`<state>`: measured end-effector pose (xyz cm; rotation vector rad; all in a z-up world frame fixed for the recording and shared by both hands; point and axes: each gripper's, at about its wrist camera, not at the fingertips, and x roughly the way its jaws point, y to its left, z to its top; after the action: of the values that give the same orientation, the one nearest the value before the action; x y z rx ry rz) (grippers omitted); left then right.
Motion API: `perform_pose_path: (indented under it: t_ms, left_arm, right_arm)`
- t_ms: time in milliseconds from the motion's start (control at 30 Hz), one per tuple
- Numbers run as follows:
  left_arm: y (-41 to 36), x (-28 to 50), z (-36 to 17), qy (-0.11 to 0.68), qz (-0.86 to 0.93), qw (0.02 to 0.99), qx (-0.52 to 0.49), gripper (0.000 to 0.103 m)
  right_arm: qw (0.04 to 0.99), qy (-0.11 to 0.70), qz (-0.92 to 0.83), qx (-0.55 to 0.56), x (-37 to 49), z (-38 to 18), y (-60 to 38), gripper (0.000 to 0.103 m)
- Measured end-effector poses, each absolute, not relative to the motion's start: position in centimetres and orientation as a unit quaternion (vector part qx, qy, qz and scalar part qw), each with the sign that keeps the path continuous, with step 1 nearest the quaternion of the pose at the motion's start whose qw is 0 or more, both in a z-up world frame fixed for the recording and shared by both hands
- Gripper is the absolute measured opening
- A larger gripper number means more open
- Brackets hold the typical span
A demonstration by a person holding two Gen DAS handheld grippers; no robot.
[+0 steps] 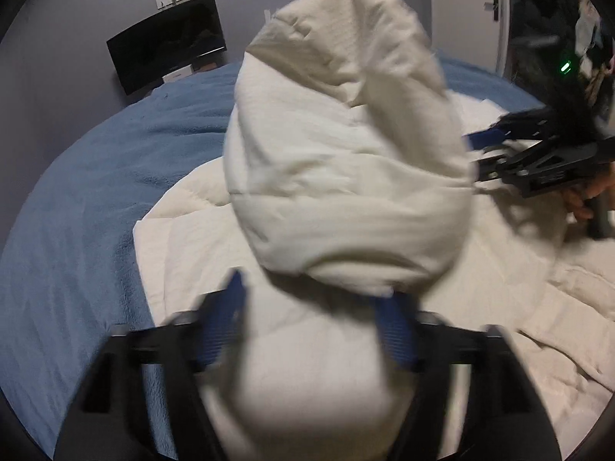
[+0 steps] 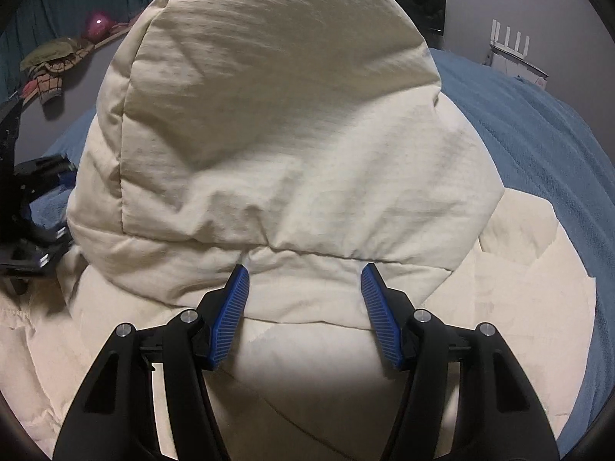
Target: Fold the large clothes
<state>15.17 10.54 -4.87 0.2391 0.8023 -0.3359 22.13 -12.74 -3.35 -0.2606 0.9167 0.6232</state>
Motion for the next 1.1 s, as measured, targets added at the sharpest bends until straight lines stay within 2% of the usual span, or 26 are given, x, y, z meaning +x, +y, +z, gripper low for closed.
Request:
perform_pose_path:
  t_ms: [133, 267, 367, 433, 533, 567, 600, 700, 800, 967, 1100]
  left_arm:
    - [11.5, 14.2, -3.3, 0.374, -0.192, 0.904, 0.075, 0.073]
    - [10.4, 14.5, -1.0, 0.349, -0.242, 0.905, 0.014, 0.085]
    - [8.6, 16.4, -0.7, 0.359, -0.255, 0.898, -0.013, 0.085]
    - [7.8, 17.8, -1.4, 0.374, -0.26, 0.89, -0.03, 0.078]
    - [7.4, 19.2, -2.8, 0.393, -0.258, 0.882, -0.037, 0.051]
    - [7.7, 19.8, -3.5, 0.402, -0.261, 0.876, -0.046, 0.035]
    - [8.2, 20.3, -4.2, 0.415, -0.264, 0.869, -0.062, 0.025]
    - [10.2, 20.6, -5.5, 0.431, -0.264, 0.856, -0.113, 0.019]
    - [12.0, 20.9, -6.3, 0.441, -0.256, 0.846, -0.155, 0.017]
    - [12.6, 20.7, -6.4, 0.441, -0.246, 0.85, -0.152, 0.016]
    - [11.7, 20.1, -6.5, 0.442, -0.24, 0.856, -0.123, 0.016]
  right_arm:
    - [0.842, 0.434, 0.299, -0.113, 22.1, -3.6, -13.3, 0.058]
    - [0.843, 0.434, 0.3, -0.109, 21.9, -3.7, -13.7, 0.058]
    - [0.843, 0.435, 0.3, -0.107, 22.1, -3.8, -13.8, 0.058]
    - [0.843, 0.434, 0.3, -0.106, 21.9, -3.9, -13.9, 0.058]
    - [0.841, 0.433, 0.306, -0.104, 21.7, -3.8, -14.0, 0.058]
    - [0.841, 0.431, 0.31, -0.102, 21.5, -3.8, -13.9, 0.058]
    - [0.841, 0.427, 0.318, -0.097, 21.4, -3.4, -14.1, 0.058]
    - [0.849, 0.411, 0.324, -0.073, 21.2, -1.8, -14.8, 0.058]
    - [0.866, 0.385, 0.314, -0.049, 21.6, 0.9, -14.7, 0.058]
    - [0.881, 0.361, 0.299, -0.063, 22.4, 3.1, -11.3, 0.057]
    - [0.889, 0.347, 0.285, -0.088, 23.5, 3.3, -7.7, 0.043]
